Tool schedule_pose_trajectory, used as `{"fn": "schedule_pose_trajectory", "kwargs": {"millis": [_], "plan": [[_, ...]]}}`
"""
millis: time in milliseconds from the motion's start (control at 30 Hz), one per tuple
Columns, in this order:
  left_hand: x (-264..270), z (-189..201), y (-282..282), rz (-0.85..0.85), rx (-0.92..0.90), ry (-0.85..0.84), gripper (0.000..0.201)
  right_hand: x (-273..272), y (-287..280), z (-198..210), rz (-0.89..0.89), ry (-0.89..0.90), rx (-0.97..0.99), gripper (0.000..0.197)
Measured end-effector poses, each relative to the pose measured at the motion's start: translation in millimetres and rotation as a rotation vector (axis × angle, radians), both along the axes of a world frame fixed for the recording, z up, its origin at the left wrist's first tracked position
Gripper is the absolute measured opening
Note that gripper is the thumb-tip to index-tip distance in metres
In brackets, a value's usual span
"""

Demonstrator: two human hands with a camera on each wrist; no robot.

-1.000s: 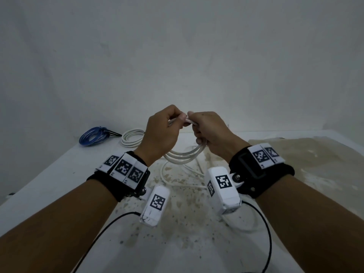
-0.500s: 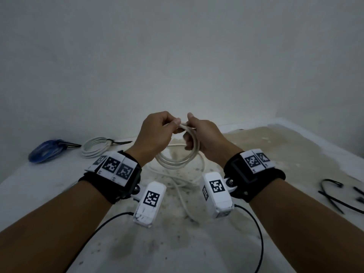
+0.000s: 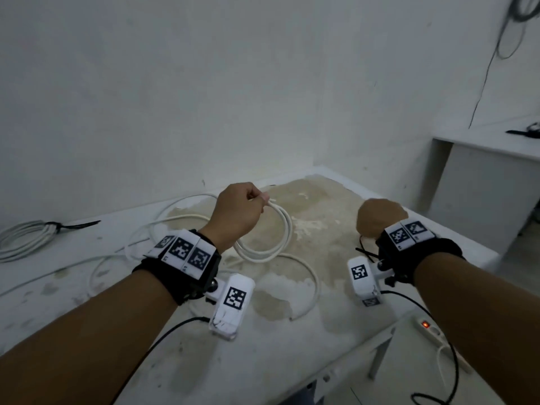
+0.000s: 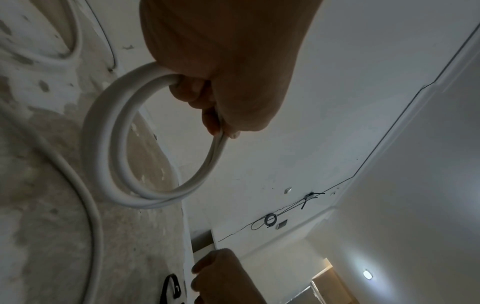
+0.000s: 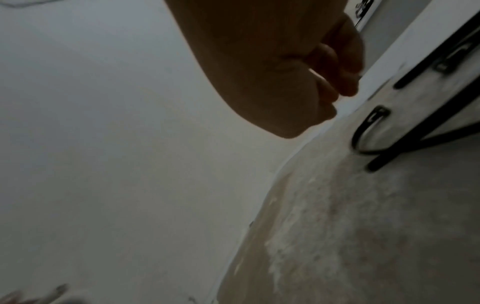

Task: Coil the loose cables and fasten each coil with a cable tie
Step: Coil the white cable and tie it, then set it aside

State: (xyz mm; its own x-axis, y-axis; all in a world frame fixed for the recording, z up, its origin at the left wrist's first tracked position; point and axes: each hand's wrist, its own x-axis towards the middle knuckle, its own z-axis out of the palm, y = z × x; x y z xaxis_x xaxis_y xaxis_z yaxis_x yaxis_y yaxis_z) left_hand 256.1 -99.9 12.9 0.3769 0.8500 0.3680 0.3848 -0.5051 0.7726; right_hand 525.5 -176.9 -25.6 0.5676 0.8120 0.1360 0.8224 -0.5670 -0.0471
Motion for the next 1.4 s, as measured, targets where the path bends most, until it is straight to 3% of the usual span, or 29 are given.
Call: {"fn": "schedule_pose_trajectory", "kwargs": {"millis": [100, 233, 467, 567, 700, 867, 1033, 1100, 1400], "plan": [[2, 0, -8, -0.01, -0.006, 0.01, 0.027, 20, -3, -23, 0.052, -0.085, -0.156, 0.014], [-8, 3, -9, 0.004, -0.017, -0.005, 0.025, 19, -5, -36, 0.056, -0.1, -0.094, 0.022], [-34, 7, -1, 0.049, -0.021, -0.025, 0.025, 8, 5, -26, 0.071, -0.089, -0.091, 0.017], [-40, 6, 4, 0.056, -0.032, -0.043, 0.025, -6, 14, -13, 0.022, -0.031, -0.007, 0.021], [-47, 5, 9, 0.028, -0.047, -0.113, 0.023, -34, 30, 6, 0.045, -0.007, 0.223, 0.007], [-67, 8, 17, -0.01, -0.027, -0.153, 0.023, -104, 77, 46, 0.353, 0.029, 0.472, 0.013], [-109, 15, 37, 0.081, -0.022, -0.218, 0.023, -200, 117, 81, 0.672, 0.302, 0.595, 0.025], [-132, 15, 46, 0.142, -0.014, -0.252, 0.022, -235, 132, 86, 0.768, 0.441, 0.607, 0.023], [-226, 2, 84, 0.376, 0.047, -0.208, 0.02, -336, 197, 69, 1.105, 0.732, 0.53, 0.024]]}}
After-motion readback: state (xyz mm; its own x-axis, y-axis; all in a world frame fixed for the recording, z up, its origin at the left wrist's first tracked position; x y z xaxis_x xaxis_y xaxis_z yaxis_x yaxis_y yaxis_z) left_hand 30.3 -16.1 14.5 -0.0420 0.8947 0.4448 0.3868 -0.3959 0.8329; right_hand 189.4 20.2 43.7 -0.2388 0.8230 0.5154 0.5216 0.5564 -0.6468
